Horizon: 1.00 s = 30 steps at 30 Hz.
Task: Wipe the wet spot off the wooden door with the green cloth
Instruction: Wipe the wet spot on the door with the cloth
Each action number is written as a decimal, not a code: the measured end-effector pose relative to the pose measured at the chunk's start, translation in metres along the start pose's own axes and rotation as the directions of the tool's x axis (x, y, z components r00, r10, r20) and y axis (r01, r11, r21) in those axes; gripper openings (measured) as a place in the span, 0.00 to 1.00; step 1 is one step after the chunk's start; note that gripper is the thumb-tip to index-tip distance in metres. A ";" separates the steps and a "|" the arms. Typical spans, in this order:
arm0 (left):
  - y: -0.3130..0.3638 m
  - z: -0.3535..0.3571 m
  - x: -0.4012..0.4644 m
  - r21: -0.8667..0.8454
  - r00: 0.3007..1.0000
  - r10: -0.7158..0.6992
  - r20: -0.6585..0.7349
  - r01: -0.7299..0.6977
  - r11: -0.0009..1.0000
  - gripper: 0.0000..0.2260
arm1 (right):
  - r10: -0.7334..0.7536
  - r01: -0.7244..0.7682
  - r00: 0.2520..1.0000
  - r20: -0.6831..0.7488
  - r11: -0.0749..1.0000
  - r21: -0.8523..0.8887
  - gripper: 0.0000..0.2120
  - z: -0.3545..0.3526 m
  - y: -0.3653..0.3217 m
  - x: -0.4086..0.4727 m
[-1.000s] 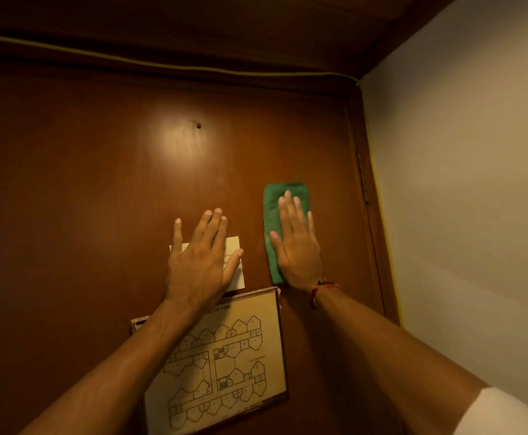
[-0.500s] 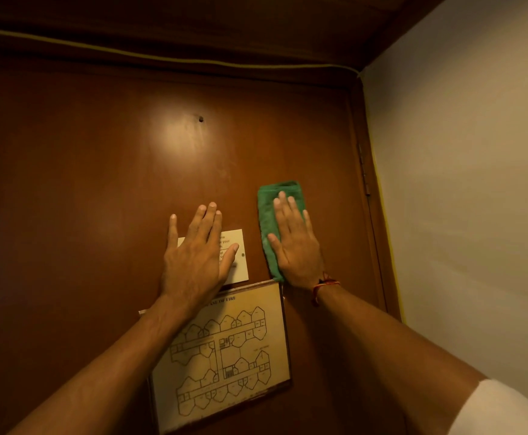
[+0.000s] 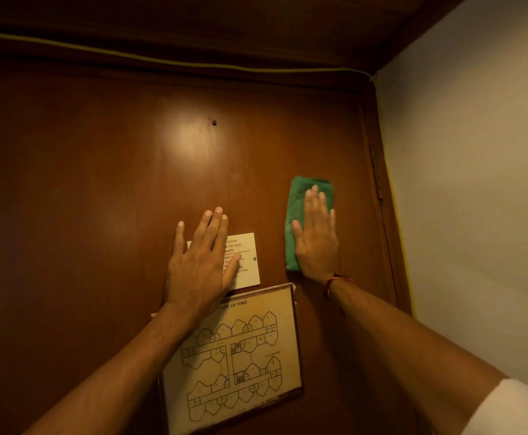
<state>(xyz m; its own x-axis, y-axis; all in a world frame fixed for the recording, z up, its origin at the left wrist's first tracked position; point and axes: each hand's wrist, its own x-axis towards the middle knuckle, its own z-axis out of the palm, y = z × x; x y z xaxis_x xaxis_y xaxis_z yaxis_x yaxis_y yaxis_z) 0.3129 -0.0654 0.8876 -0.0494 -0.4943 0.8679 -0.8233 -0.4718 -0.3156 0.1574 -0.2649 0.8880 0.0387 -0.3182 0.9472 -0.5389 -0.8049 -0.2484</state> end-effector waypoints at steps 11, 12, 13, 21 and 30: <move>0.008 0.005 0.002 0.028 0.999 -0.031 0.008 0.030 0.999 0.37 | -0.048 0.047 0.999 0.005 0.999 0.025 0.32 0.003 -0.002 -0.013; 0.007 0.006 0.002 0.028 0.999 -0.030 0.011 0.029 0.999 0.37 | 0.013 -0.013 1.000 -0.014 1.000 0.022 0.32 0.002 -0.005 -0.001; 0.008 0.005 0.003 0.029 0.999 -0.032 0.018 0.031 0.999 0.37 | 0.058 -0.057 0.998 -0.025 0.998 0.036 0.32 0.000 -0.010 0.011; 0.009 0.006 0.000 0.009 0.999 -0.041 -0.006 0.041 0.999 0.37 | -0.263 0.262 0.964 0.046 0.965 0.035 0.32 -0.002 -0.011 -0.009; 0.021 0.007 0.004 0.019 0.997 -0.080 0.012 0.080 0.997 0.41 | 0.139 -0.137 0.989 -0.053 0.990 0.037 0.31 -0.012 0.018 0.058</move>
<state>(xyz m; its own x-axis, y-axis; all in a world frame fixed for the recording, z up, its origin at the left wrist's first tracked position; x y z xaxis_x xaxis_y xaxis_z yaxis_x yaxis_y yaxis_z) 0.2989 -0.0821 0.8814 0.0235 -0.4641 0.8855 -0.8137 -0.5234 -0.2528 0.1399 -0.2923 0.9406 -0.0815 -0.3996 0.9130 -0.5075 -0.7718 -0.3831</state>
